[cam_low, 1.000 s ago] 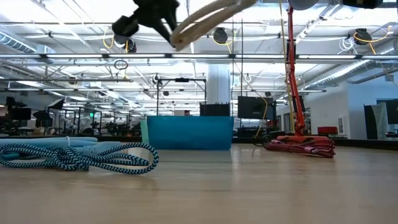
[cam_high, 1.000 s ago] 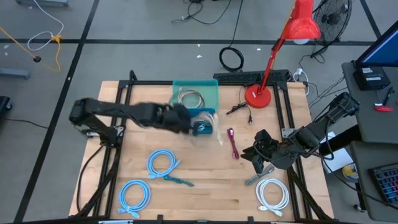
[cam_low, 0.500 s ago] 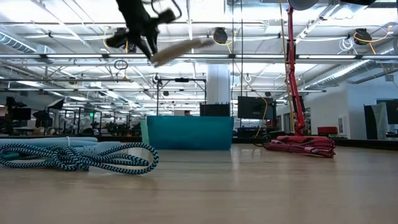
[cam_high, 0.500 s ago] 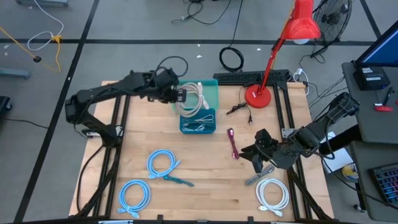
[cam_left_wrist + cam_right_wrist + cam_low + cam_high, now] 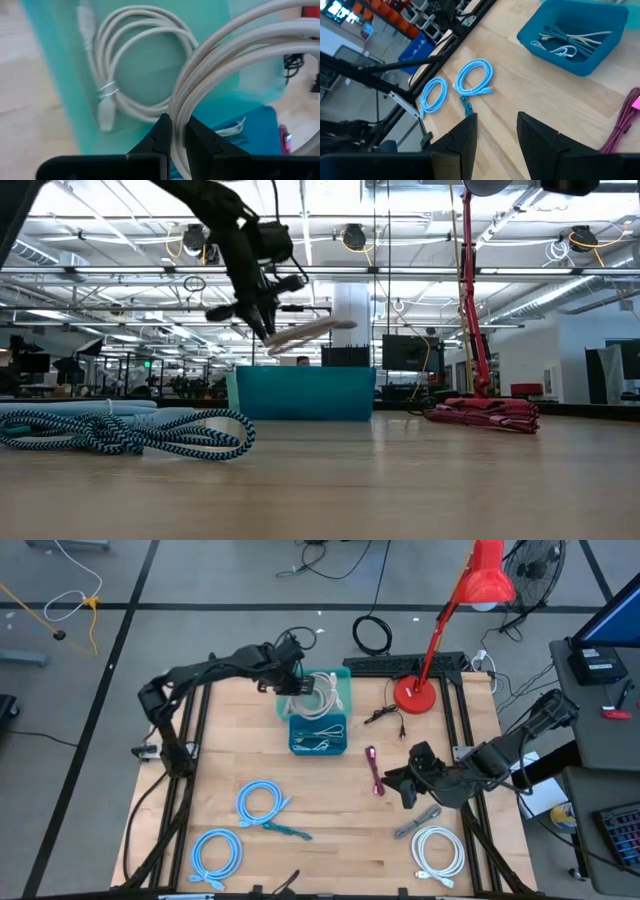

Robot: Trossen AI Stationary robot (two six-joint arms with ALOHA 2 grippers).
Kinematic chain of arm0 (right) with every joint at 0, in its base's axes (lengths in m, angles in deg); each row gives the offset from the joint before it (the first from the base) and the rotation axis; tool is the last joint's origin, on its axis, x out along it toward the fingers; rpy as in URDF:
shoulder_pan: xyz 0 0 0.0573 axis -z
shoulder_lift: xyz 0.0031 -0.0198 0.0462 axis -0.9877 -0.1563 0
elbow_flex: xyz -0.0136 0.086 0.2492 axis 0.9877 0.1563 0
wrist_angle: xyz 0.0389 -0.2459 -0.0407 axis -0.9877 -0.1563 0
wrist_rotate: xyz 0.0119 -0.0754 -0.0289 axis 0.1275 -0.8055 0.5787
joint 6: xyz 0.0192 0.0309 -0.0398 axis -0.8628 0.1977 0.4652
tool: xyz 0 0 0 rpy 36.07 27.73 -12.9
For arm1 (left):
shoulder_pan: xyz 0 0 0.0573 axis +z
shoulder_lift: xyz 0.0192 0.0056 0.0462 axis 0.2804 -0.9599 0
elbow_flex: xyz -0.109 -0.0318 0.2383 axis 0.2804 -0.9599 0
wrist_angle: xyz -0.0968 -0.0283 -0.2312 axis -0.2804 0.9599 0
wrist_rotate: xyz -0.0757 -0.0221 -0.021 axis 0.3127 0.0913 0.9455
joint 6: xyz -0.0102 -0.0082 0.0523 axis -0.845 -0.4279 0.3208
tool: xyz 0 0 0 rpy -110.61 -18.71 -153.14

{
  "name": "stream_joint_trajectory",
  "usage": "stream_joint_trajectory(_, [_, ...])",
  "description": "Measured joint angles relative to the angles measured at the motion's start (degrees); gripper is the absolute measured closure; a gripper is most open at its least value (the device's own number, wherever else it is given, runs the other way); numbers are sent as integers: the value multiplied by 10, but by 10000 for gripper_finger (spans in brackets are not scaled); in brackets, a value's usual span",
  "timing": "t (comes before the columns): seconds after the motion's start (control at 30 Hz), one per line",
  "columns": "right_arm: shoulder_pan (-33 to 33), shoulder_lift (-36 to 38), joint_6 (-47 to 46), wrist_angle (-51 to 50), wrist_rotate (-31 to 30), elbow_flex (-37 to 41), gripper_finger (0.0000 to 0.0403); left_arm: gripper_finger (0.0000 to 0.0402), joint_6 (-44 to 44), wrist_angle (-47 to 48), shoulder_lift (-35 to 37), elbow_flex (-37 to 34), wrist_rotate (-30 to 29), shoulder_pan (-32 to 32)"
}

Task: Pick & Place USB Port
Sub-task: Put the brown display cable into the green bin

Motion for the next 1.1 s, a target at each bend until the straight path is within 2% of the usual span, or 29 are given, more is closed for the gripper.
stream_joint_trajectory(0.13, [0, 0, -12, 36, -1, 24, 275, 373, -2, -47, -16, 0, 26, 14])
stream_joint_trajectory(0.47, [2, 0, -8, 198, 3, 106, 275, 373, 20, -114, -22, 0, 10, 27])
stream_joint_trajectory(0.6, [4, 0, -2, 205, 3, 112, 275, 373, 39, -119, -32, 9, 23, 31])
stream_joint_trajectory(0.9, [7, 2, 19, 229, 3, 112, 275, 373, 84, -27, -126, 127, 14, 13])
stream_joint_trajectory(1.1, [7, 2, 18, 231, 3, 112, 275, 373, 73, 32, -172, 216, -30, 2])
